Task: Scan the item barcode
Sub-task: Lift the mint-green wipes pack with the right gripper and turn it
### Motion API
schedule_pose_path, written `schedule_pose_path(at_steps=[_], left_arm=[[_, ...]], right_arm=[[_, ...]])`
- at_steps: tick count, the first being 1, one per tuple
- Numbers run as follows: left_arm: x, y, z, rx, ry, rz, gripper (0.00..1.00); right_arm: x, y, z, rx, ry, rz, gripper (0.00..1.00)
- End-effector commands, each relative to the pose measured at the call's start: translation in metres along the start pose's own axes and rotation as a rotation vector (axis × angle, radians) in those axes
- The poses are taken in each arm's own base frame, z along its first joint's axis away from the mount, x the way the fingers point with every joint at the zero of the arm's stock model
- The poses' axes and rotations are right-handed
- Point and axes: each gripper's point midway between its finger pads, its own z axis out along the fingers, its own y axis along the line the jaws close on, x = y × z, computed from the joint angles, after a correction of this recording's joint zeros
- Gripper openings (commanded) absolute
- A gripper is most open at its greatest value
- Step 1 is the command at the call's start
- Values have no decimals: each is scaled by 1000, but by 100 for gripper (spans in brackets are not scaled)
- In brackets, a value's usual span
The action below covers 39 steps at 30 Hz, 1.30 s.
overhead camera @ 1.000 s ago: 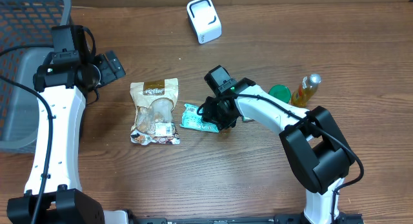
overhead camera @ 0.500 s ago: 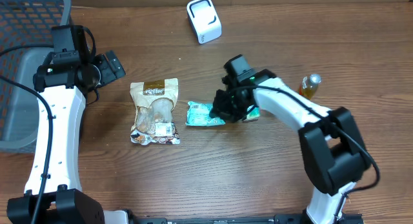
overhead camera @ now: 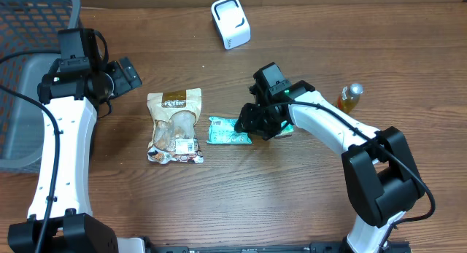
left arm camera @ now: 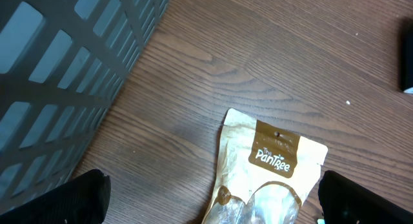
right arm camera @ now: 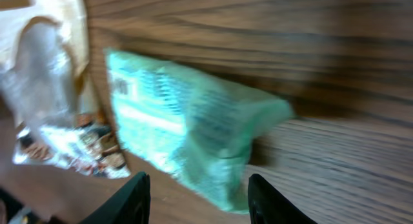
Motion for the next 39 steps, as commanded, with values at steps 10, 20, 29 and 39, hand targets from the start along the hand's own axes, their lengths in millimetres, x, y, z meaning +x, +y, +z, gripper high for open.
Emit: schedule_pose_path(at_steps=[10,20,29,39], left_arm=[[-4,3,0,-7,-10,-4,99],[-4,3,0,-7,-10,-4,99],[-4,3,0,-7,-10,-4,100],[-4,3,0,-7,-10,-4,99]], right_arm=[[0,0,20,-78,-2,42,48],[1,-9,33,-100,-39,79,40],[1,-6,38,-139,-50,72,26],[0,26,6,-374,8,-23,5]])
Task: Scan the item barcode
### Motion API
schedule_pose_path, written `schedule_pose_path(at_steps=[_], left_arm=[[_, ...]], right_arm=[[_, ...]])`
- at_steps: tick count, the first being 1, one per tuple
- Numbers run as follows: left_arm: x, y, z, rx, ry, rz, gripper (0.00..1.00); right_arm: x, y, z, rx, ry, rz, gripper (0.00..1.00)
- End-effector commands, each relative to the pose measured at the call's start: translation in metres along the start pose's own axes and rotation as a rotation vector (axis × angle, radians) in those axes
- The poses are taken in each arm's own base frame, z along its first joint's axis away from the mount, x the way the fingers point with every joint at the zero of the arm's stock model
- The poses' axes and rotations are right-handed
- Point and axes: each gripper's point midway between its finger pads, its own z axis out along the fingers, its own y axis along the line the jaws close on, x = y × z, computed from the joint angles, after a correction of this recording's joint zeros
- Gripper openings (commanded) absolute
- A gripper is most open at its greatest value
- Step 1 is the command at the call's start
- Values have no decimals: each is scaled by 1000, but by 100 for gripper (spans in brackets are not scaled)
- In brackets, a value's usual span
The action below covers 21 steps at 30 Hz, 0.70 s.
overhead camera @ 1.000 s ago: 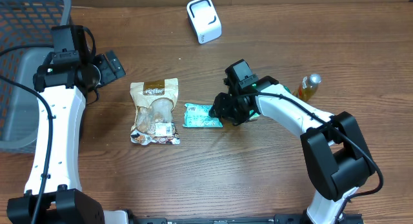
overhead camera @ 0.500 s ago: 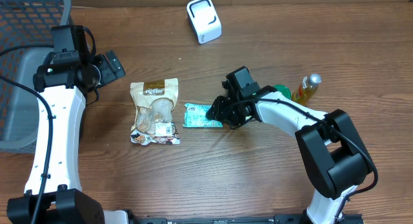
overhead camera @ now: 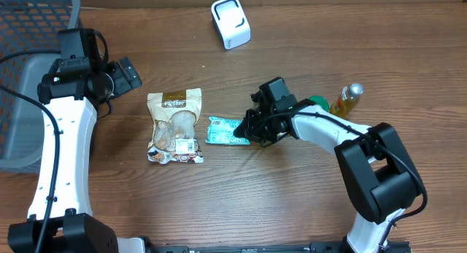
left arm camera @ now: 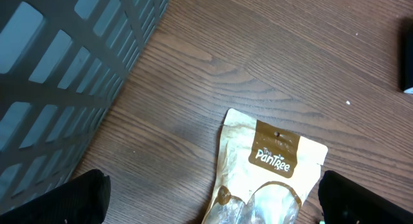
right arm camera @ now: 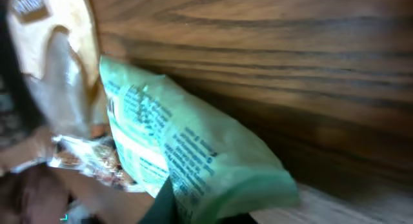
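A green snack packet (overhead camera: 225, 131) lies flat at the table's middle. My right gripper (overhead camera: 255, 130) is down on its right end. In the right wrist view the green packet (right arm camera: 187, 153) fills the space between the fingers, and one dark fingertip (right arm camera: 164, 201) presses its edge; the other fingertip is hidden under the packet. A white scanner (overhead camera: 230, 22) stands at the back. My left gripper (overhead camera: 125, 75) hovers open left of a tan Pantree pouch (overhead camera: 175, 125). Its fingers sit wide apart over the top of the pouch (left arm camera: 274, 166).
A grey basket (overhead camera: 29, 71) stands at the far left, and its wall (left arm camera: 64, 62) is close to my left gripper. A small yellow bottle (overhead camera: 349, 98) and a green object (overhead camera: 318, 103) sit at the right, behind my right arm.
My right gripper was open with its fingers astride the green packet's end; now it has come down and shut on that end. The packet, the pouch and my left arm have not moved.
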Motion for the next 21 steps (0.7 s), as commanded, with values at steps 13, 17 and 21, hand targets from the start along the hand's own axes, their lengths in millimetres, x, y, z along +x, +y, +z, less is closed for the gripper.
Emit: schedule_pose_path(at_steps=[13,17,21], left_arm=[[-4,3,0,-7,-10,-4,99],[-4,3,0,-7,-10,-4,100],[-4,3,0,-7,-10,-4,99]], right_arm=[[24,74,-94,-177,-62,-428,4],[40,71,-104,-157,-34,-483,4],[44,68,-104,-148,-14,-468,4]])
